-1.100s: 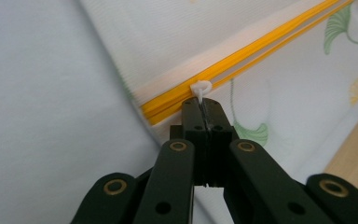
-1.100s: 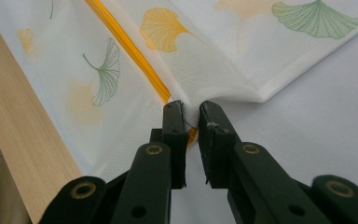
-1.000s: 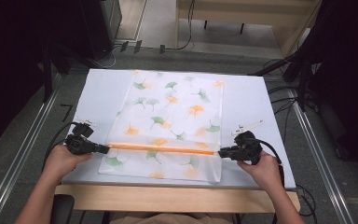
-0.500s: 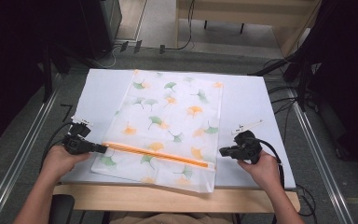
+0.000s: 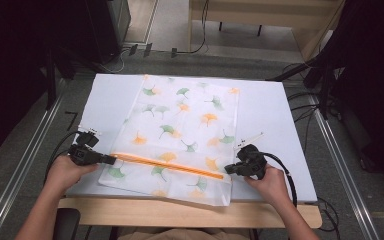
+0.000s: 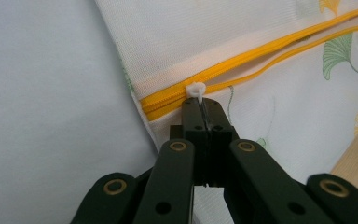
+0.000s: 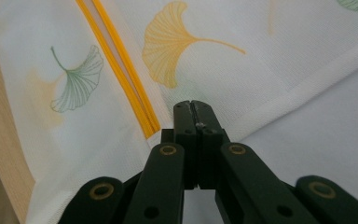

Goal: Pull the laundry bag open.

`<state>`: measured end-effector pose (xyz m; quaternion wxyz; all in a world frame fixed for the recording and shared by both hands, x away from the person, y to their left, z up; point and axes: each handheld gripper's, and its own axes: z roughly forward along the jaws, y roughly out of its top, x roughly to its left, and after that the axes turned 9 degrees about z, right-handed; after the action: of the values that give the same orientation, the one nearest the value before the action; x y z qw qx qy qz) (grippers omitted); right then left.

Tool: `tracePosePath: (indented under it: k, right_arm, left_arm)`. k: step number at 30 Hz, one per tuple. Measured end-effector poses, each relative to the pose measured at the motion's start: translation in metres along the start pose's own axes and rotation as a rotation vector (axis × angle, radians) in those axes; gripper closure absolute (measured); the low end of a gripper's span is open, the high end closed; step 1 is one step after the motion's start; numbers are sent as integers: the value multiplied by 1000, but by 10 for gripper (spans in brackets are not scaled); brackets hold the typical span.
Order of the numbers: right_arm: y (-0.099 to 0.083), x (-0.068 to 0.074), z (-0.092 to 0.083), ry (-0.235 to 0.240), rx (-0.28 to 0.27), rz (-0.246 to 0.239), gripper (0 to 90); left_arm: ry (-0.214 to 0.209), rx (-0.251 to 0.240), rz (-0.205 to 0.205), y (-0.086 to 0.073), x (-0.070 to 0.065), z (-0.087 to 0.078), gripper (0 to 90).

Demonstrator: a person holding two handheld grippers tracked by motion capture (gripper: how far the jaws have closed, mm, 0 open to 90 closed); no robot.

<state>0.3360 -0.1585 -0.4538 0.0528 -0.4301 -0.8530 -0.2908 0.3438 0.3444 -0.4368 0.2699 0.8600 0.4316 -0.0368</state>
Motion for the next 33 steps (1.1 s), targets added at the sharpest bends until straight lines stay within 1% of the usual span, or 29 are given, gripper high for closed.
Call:
tracePosePath:
  k: [2, 3, 4, 5, 6, 7, 9, 10, 12, 14, 16, 19, 20, 21, 24, 26, 29, 30, 31, 32, 33]
  right_arm:
    - [0, 0, 2, -6, 4, -4, 900]
    - [0, 0, 2, -8, 9, -3, 900]
    - [-1, 0, 4, -25, 17, -15, 900]
    - [-1, 1, 5, -37, 32, -17, 900]
    - [-2, 1, 6, -41, 24, -28, 900]
    - [-2, 1, 6, -40, 23, -29, 900]
    - [-2, 1, 6, -38, 16, -30, 900]
    - [-3, 0, 6, -36, 15, -30, 900]
    - [-3, 0, 6, -36, 13, -31, 900]
    - [-3, 1, 6, -47, 13, -46, 900]
    - [-3, 1, 6, -51, 14, -46, 900]
    - [-2, 1, 6, -50, 18, -40, 900]
    - [-2, 0, 6, -52, 23, -37, 900]
    - [-1, -1, 5, -51, 24, -40, 900]
    - [0, -2, 6, -58, 21, -46, 900]
    - [1, -3, 5, -54, 22, -33, 900]
    - [3, -4, 5, -57, 23, -27, 900]
    - [3, -5, 6, -57, 20, -25, 900]
    - [3, -5, 5, -53, 26, -10, 900]
    - [4, -6, 5, -50, 25, -5, 900]
    - [4, -7, 4, -55, 15, -6, 900]
  left_arm:
    - [-4, 0, -1, 0, 1, 0, 900]
    - [1, -5, -9, -1, 1, 0, 900]
    - [-2, -8, -11, -1, 1, -1, 900]
    - [0, -4, -9, -2, 3, -2, 900]
    - [-2, -9, -16, -3, 3, -2, 900]
    - [-8, -2, -11, -4, 4, -3, 900]
    - [15, 14, -7, -5, 4, -2, 900]
    - [16, 21, -8, -5, 5, -2, 900]
    - [13, 23, -14, -6, 5, -3, 900]
    - [6, 23, -20, -7, 4, -2, 900]
    - [-7, 24, -18, -9, 2, -2, 900]
    - [-11, 18, -24, -11, -1, -2, 900]
    - [-14, 26, -18, -13, -1, -2, 900]
    - [-17, 23, -24, -14, -3, -2, 900]
    - [-20, 26, -18, -17, -6, -2, 900]
    - [-18, 28, -15, -19, -10, -2, 900]
    - [-31, 39, -6, -22, -14, -2, 900]
    - [-28, 35, -14, -23, -15, -2, 900]
    - [-31, 35, -12, -23, -15, -2, 900]
    - [-31, 33, -13, -24, -15, -2, 900]
    - [-33, 29, -16, -24, -14, -2, 900]
